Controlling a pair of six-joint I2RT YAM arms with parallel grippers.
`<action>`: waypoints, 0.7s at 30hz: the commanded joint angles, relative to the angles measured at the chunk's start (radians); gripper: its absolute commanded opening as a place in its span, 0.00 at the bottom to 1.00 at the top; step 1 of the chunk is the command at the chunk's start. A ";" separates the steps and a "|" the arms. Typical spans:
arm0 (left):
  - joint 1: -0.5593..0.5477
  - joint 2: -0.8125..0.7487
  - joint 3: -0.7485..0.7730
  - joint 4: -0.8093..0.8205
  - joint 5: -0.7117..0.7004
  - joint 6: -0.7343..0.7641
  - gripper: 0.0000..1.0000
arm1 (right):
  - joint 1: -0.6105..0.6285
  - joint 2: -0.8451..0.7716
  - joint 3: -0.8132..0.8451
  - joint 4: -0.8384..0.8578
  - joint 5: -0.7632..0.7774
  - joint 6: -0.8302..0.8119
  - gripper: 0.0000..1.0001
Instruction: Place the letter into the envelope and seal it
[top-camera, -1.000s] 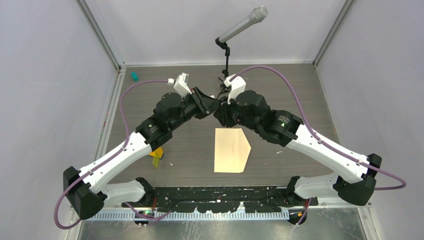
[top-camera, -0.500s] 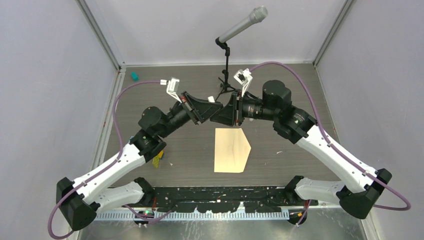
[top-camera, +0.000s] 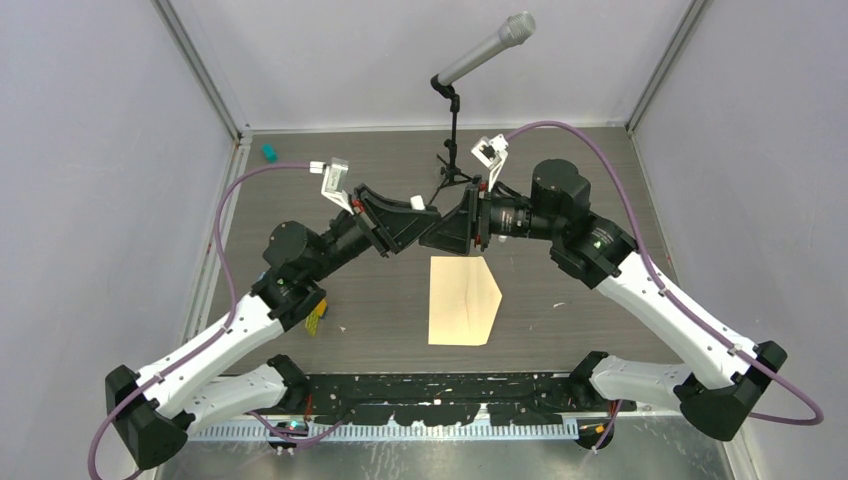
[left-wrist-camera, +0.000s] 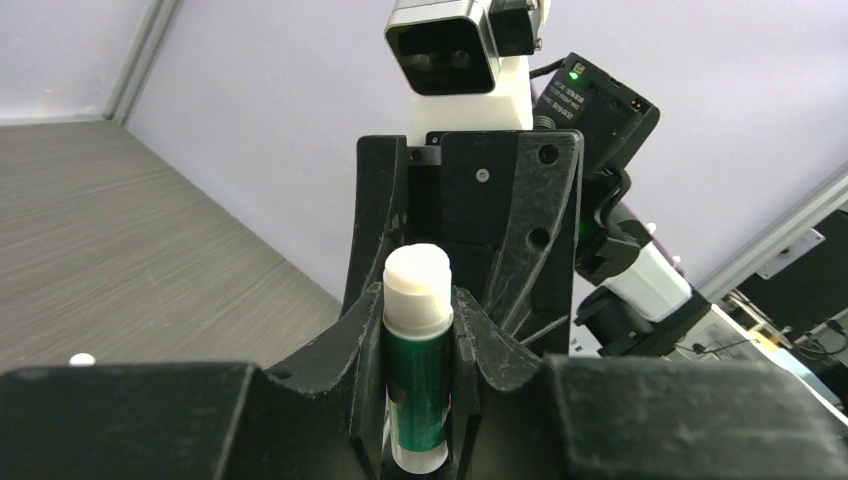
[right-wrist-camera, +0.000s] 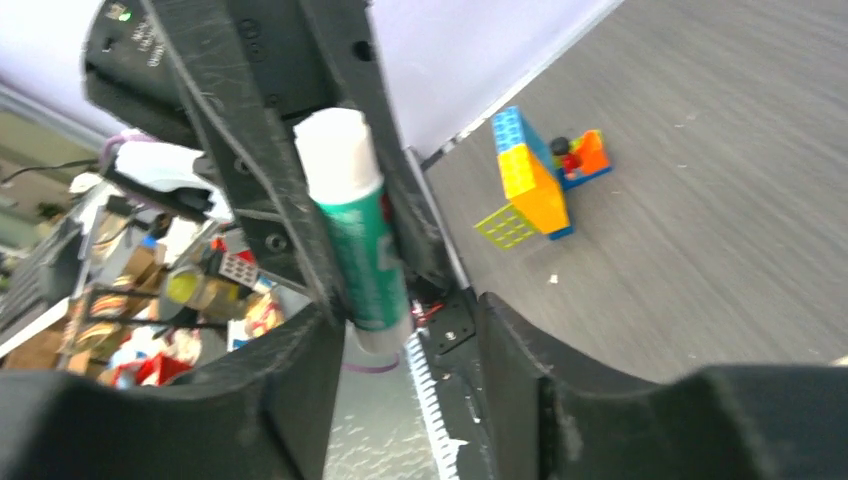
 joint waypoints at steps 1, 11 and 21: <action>-0.004 -0.040 0.053 -0.083 -0.075 0.065 0.00 | -0.010 -0.060 0.040 -0.073 0.158 -0.021 0.63; -0.004 0.032 0.175 -0.447 -0.411 -0.144 0.00 | 0.235 -0.068 0.040 -0.152 0.758 -0.195 0.67; -0.004 0.094 0.206 -0.541 -0.457 -0.270 0.00 | 0.355 0.047 0.086 -0.165 1.063 -0.299 0.59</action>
